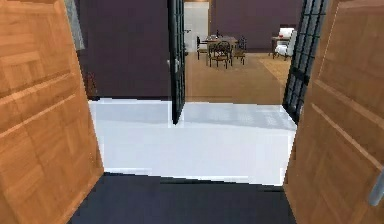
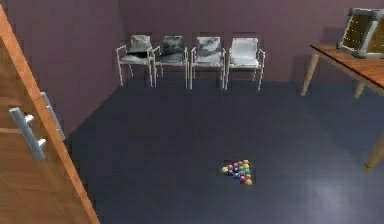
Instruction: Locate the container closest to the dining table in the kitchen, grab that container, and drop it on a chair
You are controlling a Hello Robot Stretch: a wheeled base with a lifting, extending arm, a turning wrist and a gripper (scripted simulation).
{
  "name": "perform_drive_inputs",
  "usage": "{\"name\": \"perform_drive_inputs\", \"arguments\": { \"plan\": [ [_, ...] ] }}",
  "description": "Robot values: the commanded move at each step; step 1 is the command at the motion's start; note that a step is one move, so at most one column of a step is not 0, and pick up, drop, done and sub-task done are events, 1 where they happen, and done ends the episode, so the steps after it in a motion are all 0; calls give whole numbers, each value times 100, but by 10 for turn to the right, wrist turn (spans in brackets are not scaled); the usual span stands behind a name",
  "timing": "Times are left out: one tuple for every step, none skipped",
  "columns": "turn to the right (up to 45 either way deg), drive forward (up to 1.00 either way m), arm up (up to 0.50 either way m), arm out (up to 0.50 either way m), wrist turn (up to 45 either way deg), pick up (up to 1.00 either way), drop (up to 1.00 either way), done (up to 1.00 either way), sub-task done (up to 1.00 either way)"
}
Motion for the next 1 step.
{"name": "perform_drive_inputs", "arguments": {
  "plan": [
    [0,40,0,0,0,0,0,0,0]
  ]
}}
